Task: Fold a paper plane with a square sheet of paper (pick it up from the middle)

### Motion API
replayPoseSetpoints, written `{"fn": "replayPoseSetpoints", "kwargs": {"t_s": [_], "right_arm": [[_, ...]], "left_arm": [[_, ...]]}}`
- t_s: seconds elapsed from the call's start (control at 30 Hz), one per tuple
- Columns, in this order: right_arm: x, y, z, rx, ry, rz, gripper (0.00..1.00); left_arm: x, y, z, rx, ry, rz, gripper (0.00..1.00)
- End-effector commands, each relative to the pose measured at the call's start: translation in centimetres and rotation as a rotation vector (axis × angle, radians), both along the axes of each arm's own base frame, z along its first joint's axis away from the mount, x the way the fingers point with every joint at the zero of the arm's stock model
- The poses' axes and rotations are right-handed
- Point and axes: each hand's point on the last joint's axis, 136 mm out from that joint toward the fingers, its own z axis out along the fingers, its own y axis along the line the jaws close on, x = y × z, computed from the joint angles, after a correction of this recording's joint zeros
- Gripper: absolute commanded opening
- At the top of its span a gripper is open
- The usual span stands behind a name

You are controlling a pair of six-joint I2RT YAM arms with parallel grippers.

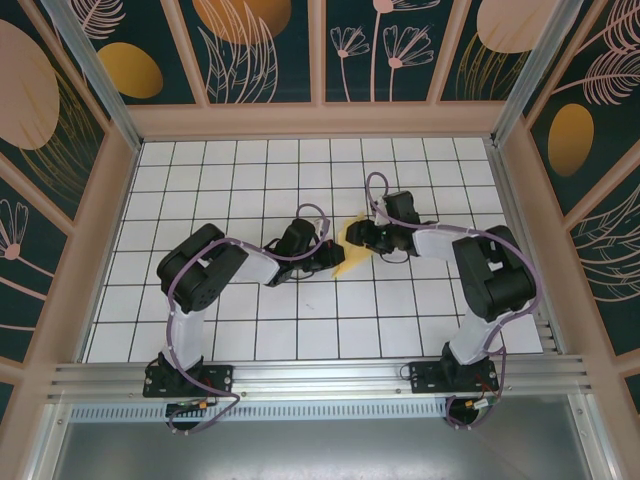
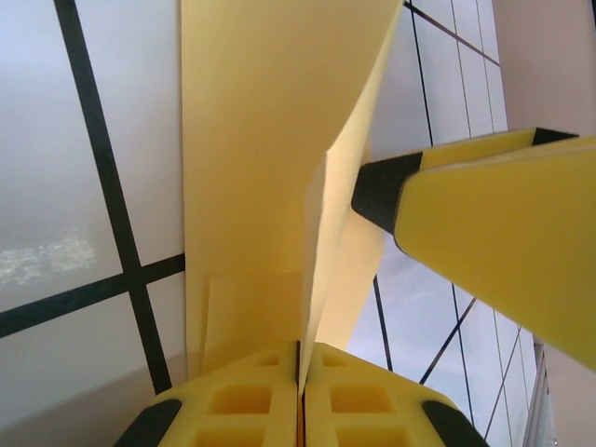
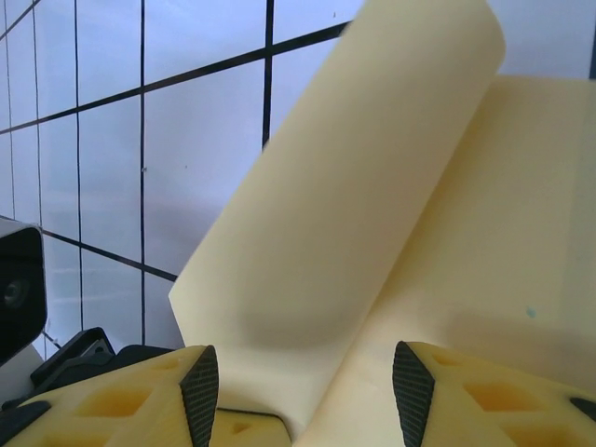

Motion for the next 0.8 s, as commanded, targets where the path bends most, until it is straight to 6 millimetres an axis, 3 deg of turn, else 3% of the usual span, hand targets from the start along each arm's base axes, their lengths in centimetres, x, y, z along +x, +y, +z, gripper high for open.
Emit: {"fn": "replayPoseSetpoints", "kwargs": {"t_s": [0.0, 0.37, 0.67, 0.77], "right_arm": [[0.1, 0.4, -0.5, -0.011, 0.013, 0.035, 0.54], [0.2, -0.6, -2.9, -0.082, 0.075, -0.013, 0.54], [0.0, -2.7, -5.4, -0.199, 0.154, -0.107, 0.53], [-0.2, -3.0, -5.9, -0.218, 0.172, -0.12, 0.53]], "left_arm": [[0.1, -0.4, -0.1, -0.024, 0.0, -0.018, 0.08], [0.1, -0.7, 0.2, -0.031, -0.001, -0.031, 0.13], [-0.3, 0.2, 2.0, -0.033, -0.023, -0.007, 0.32], [-0.5, 0.8, 2.5, -0.03, -0.029, 0.009, 0.34]]}}
